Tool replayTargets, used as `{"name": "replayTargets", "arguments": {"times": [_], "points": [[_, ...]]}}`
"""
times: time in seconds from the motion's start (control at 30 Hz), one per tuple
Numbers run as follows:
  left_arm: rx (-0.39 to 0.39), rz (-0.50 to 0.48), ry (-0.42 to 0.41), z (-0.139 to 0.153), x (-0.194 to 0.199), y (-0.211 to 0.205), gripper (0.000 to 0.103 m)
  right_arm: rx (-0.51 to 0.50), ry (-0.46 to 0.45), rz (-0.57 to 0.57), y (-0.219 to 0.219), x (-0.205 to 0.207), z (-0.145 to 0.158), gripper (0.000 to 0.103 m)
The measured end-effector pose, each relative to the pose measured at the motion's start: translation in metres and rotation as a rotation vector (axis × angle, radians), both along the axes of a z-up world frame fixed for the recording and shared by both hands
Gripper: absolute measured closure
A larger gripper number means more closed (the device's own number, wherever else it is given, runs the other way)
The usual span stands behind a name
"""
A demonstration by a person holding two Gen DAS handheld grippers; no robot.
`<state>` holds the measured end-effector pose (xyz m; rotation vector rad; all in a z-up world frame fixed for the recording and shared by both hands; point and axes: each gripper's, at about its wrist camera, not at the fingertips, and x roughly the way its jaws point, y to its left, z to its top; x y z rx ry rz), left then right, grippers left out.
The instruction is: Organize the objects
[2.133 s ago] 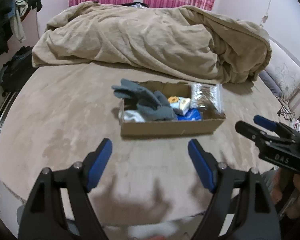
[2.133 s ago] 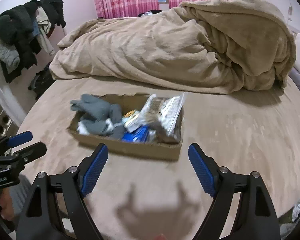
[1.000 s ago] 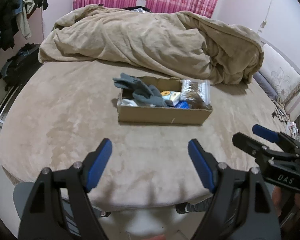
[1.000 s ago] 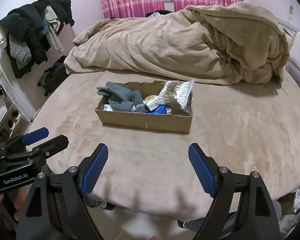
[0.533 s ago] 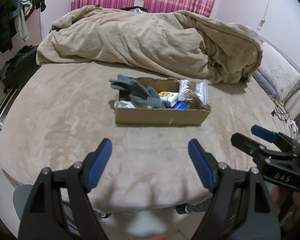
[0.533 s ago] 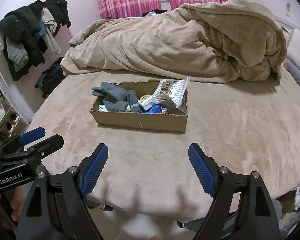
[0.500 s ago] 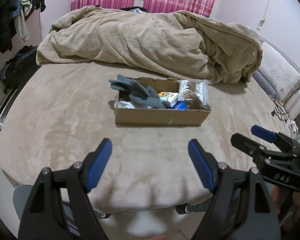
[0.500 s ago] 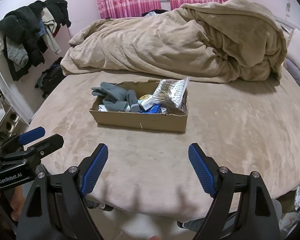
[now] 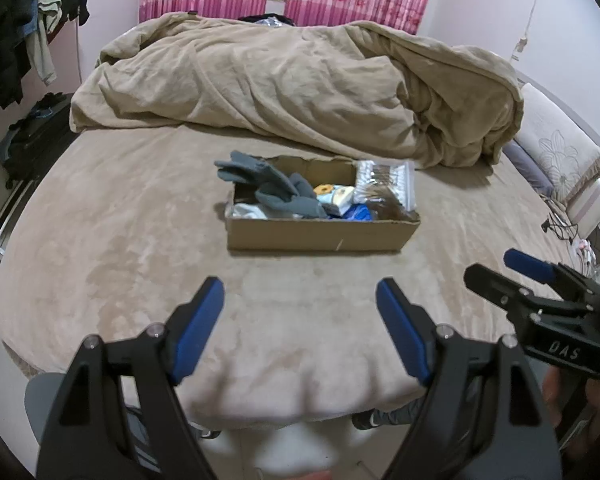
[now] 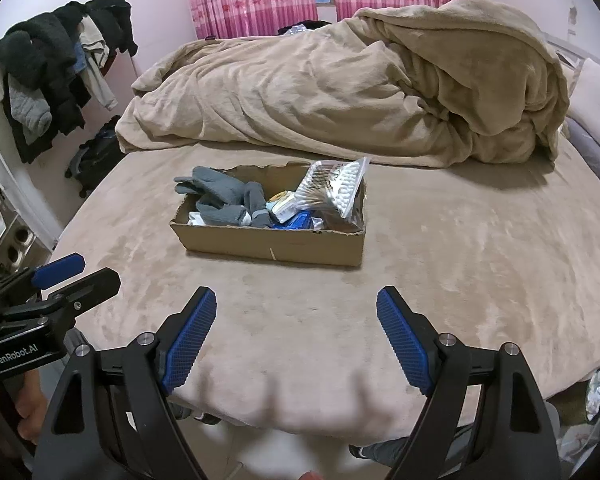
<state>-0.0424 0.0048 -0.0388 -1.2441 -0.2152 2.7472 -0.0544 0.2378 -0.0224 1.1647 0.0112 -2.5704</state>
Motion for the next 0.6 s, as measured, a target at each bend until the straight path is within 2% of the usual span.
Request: {"name": "replayTargets", "arguments": {"times": [0.6], "points": [[0.002, -0.018, 0.006, 0.0002, -0.0026, 0.0035, 0.023, 0.007, 0.002, -0.011, 0.0016, -0.0004, -0.0025, 0.018]]}}
